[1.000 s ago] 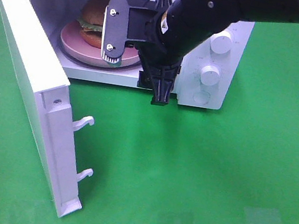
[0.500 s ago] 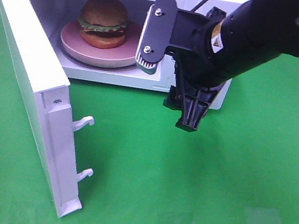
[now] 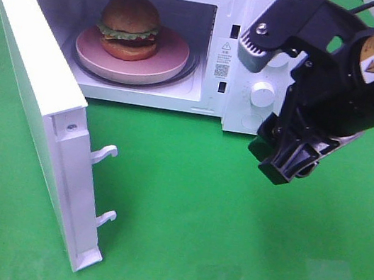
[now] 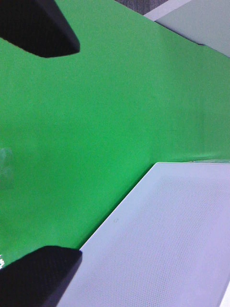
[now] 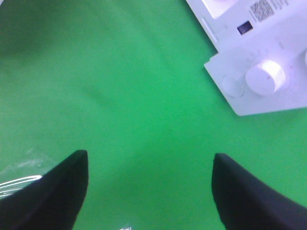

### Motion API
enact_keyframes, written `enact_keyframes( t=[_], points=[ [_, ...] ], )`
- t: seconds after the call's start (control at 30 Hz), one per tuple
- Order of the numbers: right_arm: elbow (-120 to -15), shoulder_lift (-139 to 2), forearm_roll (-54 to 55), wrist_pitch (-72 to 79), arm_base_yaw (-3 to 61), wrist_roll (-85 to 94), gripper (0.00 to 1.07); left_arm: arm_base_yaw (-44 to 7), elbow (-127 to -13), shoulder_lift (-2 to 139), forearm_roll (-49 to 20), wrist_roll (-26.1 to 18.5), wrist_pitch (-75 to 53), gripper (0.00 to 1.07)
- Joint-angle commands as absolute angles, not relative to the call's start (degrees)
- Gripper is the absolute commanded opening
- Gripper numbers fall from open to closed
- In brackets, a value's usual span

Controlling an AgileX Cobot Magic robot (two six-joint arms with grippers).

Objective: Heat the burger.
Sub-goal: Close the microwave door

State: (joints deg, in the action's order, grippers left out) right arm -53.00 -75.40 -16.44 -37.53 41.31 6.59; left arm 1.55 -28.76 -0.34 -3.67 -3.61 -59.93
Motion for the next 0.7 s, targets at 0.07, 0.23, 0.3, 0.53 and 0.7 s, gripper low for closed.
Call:
enact_keyframes(
  t=[0.07, 0.23, 0.3, 0.53, 0.7],
  points=[
    [-52.77, -71.79, -15.76, -45.15, 41.31, 2.86, 0.72, 1.2, -28.65, -1.43, -3.84, -3.27, -59.53, 1.0],
    [-52.77, -70.07, -15.76, -55.58, 41.31, 0.57, 0.72, 1.2, -28.65, -1.43, -3.84, -3.27, -59.53, 1.0],
    [-52.77, -70.07, -15.7, -59.19, 41.42, 0.0, 0.72, 1.2, -28.65, -1.43, -3.84, -3.27, -59.53, 1.0],
    [-51.05, -69.79, -12.09, -63.25, 41.42, 0.0, 0.76, 1.2, -28.65, -1.43, -3.84, -3.27, -59.53, 1.0],
    [-49.33, -67.67, -11.0, -63.43, 41.42, -0.46, 0.76, 1.2, -28.65, -1.43, -3.84, -3.27, -59.53, 1.0]
  ],
)
